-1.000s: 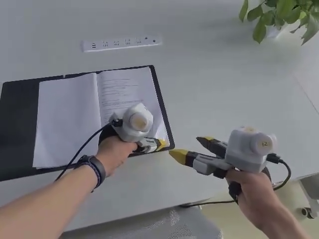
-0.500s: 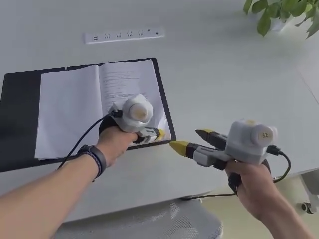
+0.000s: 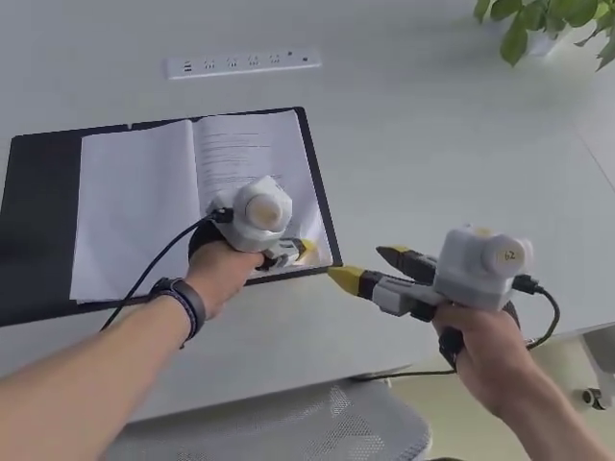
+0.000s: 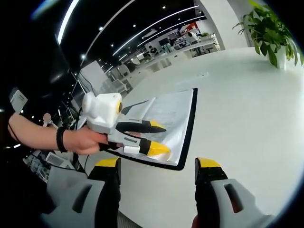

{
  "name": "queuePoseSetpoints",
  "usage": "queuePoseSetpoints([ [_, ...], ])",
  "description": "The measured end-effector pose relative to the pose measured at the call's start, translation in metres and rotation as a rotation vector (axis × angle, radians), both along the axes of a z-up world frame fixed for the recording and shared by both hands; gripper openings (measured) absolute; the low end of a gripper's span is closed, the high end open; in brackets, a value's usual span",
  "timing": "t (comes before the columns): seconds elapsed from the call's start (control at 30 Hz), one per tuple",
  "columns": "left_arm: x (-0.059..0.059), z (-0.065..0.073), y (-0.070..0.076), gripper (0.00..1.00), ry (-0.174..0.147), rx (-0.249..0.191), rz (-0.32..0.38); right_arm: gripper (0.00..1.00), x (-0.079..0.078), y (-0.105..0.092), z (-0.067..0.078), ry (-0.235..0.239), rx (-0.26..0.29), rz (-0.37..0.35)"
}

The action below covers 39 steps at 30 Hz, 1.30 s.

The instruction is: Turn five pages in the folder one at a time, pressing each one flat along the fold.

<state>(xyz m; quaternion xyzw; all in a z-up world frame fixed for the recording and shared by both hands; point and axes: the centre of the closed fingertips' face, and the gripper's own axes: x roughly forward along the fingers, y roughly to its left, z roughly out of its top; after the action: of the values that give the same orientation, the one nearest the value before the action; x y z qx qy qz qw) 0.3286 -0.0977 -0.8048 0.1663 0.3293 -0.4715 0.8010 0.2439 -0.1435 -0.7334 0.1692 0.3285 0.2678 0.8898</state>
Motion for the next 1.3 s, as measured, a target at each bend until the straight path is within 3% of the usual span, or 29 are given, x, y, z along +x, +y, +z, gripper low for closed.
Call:
queuePoseSetpoints([
  [0.6,-0.002,0.001,0.001,0.28,0.005,-0.024,0.030,0.60,0.001,0.001,-0.001,0.000,0.014,-0.006],
  [0.7,0.003,0.000,0.005,0.17,-0.017,-0.005,0.038,0.60,0.000,-0.001,-0.001,0.001,0.019,-0.014],
  [0.73,0.003,0.000,0.005,0.16,-0.001,-0.017,0.049,0.60,-0.001,-0.002,-0.001,0.002,0.019,-0.015],
  [1.03,0.001,0.000,0.005,0.11,-0.006,-0.005,0.048,0.59,0.000,-0.003,-0.005,0.009,0.028,-0.016],
  [1.13,-0.003,0.000,0.003,0.16,0.024,-0.030,0.056,0.59,0.002,-0.002,-0.004,0.007,0.033,-0.016],
  [1.23,-0.011,0.002,-0.004,0.29,0.068,-0.063,0.057,0.59,0.004,-0.001,-0.004,0.006,0.037,-0.016],
  [1.3,-0.017,0.003,-0.009,0.38,0.078,-0.073,0.043,0.59,0.005,0.000,-0.004,0.006,0.040,-0.017],
])
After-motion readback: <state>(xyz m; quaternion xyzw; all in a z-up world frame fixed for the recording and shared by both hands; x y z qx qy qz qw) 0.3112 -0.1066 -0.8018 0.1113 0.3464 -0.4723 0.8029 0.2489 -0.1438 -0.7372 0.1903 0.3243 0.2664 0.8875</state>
